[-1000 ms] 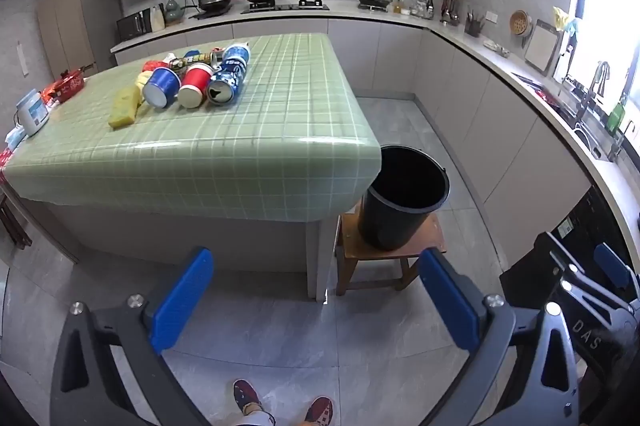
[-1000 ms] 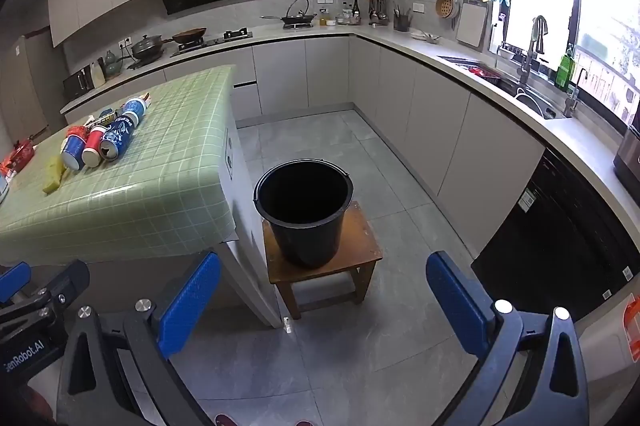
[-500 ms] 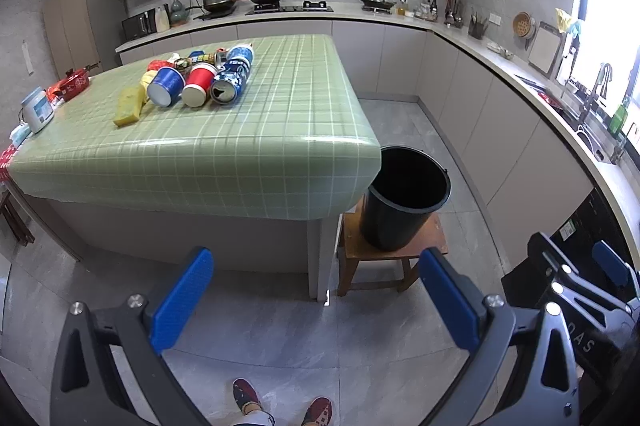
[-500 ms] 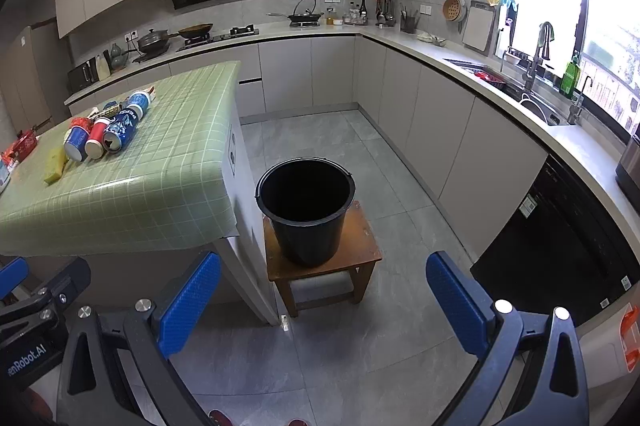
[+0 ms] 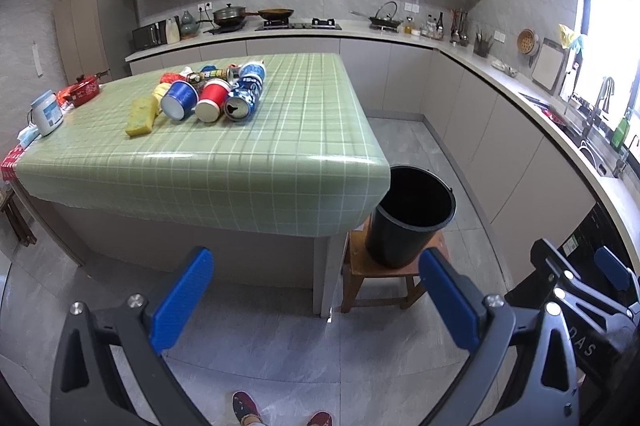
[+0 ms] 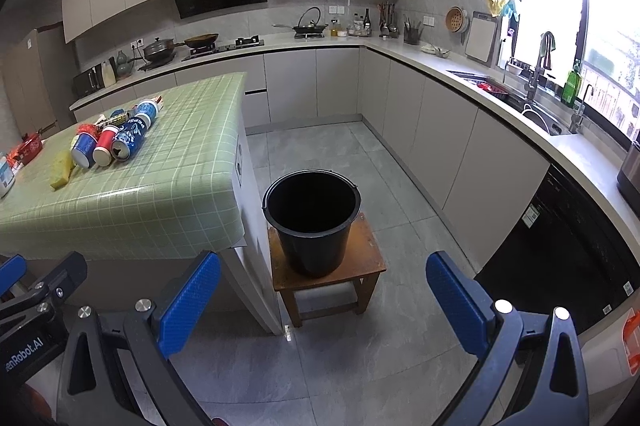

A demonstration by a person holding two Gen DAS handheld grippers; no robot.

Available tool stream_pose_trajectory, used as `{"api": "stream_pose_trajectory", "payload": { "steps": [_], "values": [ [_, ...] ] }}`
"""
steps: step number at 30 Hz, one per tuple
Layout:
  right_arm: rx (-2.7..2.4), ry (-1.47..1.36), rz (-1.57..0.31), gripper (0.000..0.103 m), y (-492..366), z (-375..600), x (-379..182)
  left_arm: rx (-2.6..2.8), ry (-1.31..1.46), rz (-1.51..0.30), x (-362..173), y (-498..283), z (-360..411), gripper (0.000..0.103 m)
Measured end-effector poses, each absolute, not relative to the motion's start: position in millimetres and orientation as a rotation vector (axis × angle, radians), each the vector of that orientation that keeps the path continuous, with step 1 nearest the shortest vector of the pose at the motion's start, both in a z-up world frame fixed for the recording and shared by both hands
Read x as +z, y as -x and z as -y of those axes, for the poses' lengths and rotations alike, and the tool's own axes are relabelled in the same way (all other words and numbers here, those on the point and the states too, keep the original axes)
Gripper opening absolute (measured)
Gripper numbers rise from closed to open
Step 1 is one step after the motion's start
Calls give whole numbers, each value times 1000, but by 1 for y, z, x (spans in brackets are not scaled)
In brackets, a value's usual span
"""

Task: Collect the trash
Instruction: 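Carry both open tools toward the trash items on the green table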

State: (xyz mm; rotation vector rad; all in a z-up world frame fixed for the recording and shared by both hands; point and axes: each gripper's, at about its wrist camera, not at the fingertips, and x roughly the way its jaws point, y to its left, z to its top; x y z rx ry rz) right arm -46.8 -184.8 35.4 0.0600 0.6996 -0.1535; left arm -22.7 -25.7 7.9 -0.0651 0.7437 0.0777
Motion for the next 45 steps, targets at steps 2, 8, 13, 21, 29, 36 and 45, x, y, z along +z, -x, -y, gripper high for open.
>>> {"api": "stream_pose_trajectory", "payload": {
  "steps": [2,8,13,21,29,36,45],
  "values": [
    [-154,-61,-698,103,46,183,35,78,62,-743,8,22,25,103],
    [-153,-62,-696,103,47,184,36,83,62,-742,8,21,24,103],
    [-156,-66,-686,103,48,183,38,82,60,-739,8,20,23,103],
    [-152,-65,-682,103,47,182,41,89,62,-729,10,20,18,103],
    [-146,-61,-683,103,46,181,41,90,63,-727,10,20,17,103],
    [-148,-61,-685,103,46,180,40,90,61,-728,10,20,16,103],
    [-146,-61,-686,103,44,181,40,89,61,-732,9,20,17,103]
  ]
}}
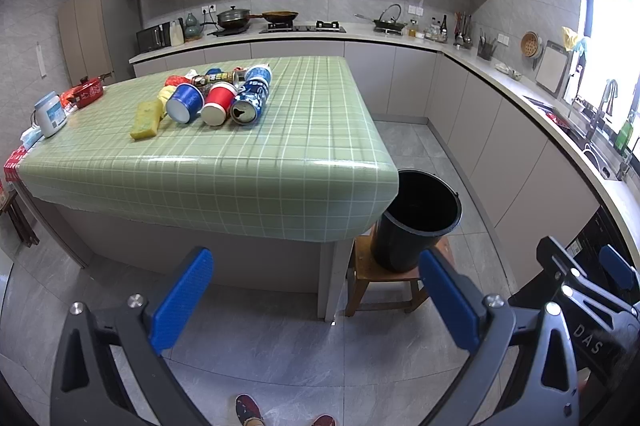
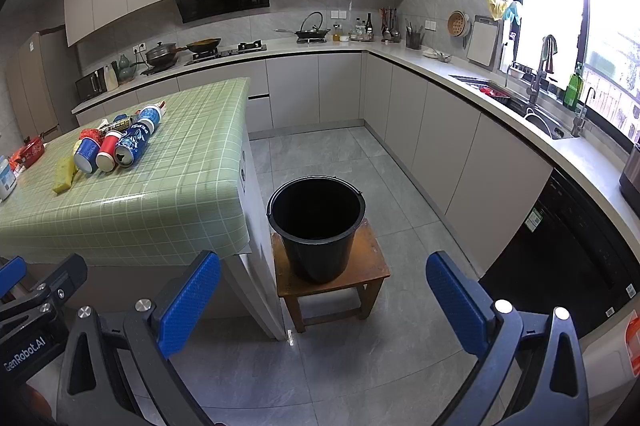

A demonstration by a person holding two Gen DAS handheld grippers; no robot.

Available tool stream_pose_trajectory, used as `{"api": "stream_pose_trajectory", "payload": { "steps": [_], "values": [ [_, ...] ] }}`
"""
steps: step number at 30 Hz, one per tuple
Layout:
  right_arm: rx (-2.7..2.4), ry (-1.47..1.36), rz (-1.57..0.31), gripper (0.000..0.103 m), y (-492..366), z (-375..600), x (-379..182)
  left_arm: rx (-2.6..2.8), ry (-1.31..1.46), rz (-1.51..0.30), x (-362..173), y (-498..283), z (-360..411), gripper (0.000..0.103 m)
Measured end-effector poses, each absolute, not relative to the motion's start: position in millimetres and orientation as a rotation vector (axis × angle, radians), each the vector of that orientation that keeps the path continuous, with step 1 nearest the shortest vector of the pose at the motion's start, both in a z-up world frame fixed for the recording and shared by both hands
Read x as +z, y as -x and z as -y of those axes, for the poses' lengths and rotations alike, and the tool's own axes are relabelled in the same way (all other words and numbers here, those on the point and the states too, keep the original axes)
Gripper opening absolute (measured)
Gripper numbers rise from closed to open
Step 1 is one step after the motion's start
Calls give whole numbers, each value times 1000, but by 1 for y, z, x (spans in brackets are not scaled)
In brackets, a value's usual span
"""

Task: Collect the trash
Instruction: 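Carry both open tools toward the trash items on the green table, then grasp the blue paper bowl with left tool while right tool grasps Pepsi can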

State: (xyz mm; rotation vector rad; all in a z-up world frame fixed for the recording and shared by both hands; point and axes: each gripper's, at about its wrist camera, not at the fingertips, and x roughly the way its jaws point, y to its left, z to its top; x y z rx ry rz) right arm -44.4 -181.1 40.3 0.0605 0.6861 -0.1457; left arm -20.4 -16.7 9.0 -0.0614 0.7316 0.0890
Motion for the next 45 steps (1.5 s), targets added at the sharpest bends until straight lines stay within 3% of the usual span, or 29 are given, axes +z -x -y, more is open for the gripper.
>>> {"api": "stream_pose_trajectory", "payload": {
  "steps": [25,45],
  "values": [
    [-117,-50,-665,103,36,167,41,129,68,-725,11,13,-1,103],
    [56,1,-632,103,-45,56,46,364,134,-749,-6,-44,-135,103]
  ]
}}
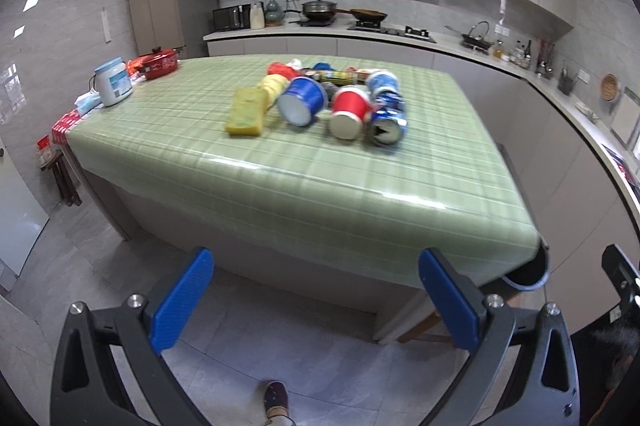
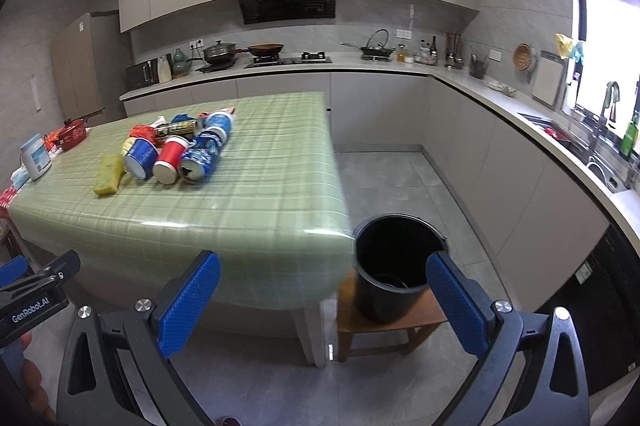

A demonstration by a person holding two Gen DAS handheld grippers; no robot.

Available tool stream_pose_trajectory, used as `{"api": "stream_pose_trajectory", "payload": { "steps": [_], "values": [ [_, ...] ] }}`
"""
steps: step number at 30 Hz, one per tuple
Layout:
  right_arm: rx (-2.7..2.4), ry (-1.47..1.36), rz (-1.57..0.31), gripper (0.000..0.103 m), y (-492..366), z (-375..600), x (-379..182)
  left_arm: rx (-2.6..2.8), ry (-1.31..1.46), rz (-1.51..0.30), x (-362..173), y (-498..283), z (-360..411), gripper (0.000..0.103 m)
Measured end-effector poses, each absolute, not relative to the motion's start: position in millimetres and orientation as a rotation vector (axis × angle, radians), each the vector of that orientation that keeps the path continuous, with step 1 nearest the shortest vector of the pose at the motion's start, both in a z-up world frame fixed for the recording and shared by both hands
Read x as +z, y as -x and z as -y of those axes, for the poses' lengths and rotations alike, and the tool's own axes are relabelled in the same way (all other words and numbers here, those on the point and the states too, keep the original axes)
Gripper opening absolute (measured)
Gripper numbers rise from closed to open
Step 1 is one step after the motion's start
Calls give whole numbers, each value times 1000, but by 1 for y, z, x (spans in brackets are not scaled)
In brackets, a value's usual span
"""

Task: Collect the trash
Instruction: 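Grasp the blue paper bowl with left tool while right tool grasps Pepsi can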

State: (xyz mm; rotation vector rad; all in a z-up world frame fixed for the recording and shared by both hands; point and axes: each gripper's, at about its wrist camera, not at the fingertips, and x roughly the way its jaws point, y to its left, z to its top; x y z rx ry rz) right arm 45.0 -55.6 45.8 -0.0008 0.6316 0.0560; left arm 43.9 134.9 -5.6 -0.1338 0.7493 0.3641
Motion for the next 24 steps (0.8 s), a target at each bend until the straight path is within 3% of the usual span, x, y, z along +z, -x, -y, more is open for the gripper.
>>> {"api": "stream_pose_trajectory", "payload": {
  "steps": [13,24],
  "values": [
    [56,-6,-646,103,-135,-75,43,321,87,-786,-11,-125,-243,103],
    [47,-11,-670,103,-203,-118,37,252,74,-805,-16,-197,-278,103]
  ]
}}
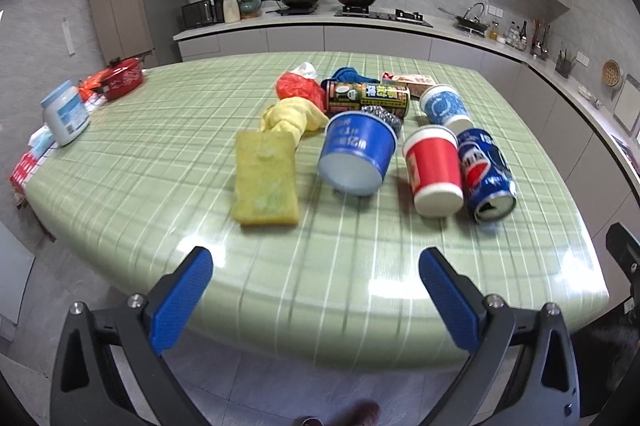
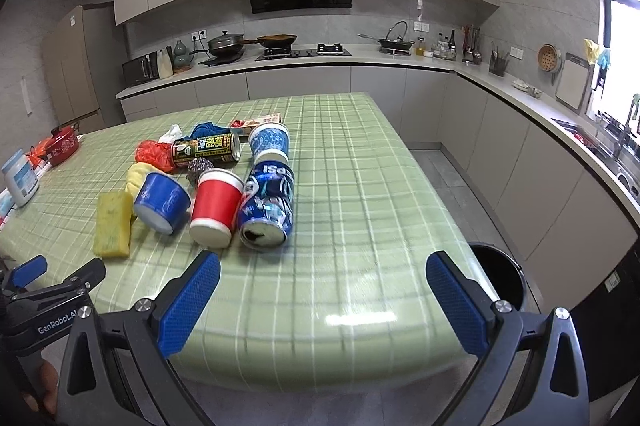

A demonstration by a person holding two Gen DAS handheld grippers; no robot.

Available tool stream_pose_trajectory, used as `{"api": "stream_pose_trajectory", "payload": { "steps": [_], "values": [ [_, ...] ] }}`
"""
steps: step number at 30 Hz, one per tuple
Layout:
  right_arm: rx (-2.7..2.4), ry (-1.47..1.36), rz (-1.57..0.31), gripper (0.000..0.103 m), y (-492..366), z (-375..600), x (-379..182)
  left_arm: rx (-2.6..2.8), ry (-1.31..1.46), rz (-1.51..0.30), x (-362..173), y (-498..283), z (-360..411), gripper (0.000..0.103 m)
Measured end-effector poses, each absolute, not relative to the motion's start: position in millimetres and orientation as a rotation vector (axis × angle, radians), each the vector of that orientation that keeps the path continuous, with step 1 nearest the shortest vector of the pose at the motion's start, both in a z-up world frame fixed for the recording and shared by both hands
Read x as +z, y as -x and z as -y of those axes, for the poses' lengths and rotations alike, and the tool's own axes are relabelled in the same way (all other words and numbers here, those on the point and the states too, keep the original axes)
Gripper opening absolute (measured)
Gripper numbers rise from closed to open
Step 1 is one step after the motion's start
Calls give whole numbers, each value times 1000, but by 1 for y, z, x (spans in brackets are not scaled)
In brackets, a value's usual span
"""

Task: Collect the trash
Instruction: 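Grasp the blue paper bowl with left tool while right tool grasps Pepsi can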

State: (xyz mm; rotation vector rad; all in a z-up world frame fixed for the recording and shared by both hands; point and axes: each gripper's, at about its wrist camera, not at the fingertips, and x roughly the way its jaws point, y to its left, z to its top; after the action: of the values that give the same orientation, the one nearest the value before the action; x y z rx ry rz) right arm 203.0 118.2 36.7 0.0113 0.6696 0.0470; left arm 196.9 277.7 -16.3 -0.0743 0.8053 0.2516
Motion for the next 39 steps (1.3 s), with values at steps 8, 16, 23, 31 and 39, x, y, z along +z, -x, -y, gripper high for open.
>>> {"api": "stream_pose_trajectory", "payload": {
  "steps": [8,16,23,31,39],
  "values": [
    [99,-21,-671,103,-263,-126,30,217,62,-834,-20,-251,-279,103],
    [85,-33,-697,103,-302,-135,26,166,62,-864,-26,-288,-288,103],
    [24,-50,-718,103,-320,-150,23,88,-2,-881,-31,-314,-291,103],
    [-19,-57,-761,103,-339,-164,10,22,-24,-935,-47,-336,-299,103],
    [-25,-67,-804,103,-357,-171,-5,-42,-18,-980,-62,-344,-304,91]
  ]
}}
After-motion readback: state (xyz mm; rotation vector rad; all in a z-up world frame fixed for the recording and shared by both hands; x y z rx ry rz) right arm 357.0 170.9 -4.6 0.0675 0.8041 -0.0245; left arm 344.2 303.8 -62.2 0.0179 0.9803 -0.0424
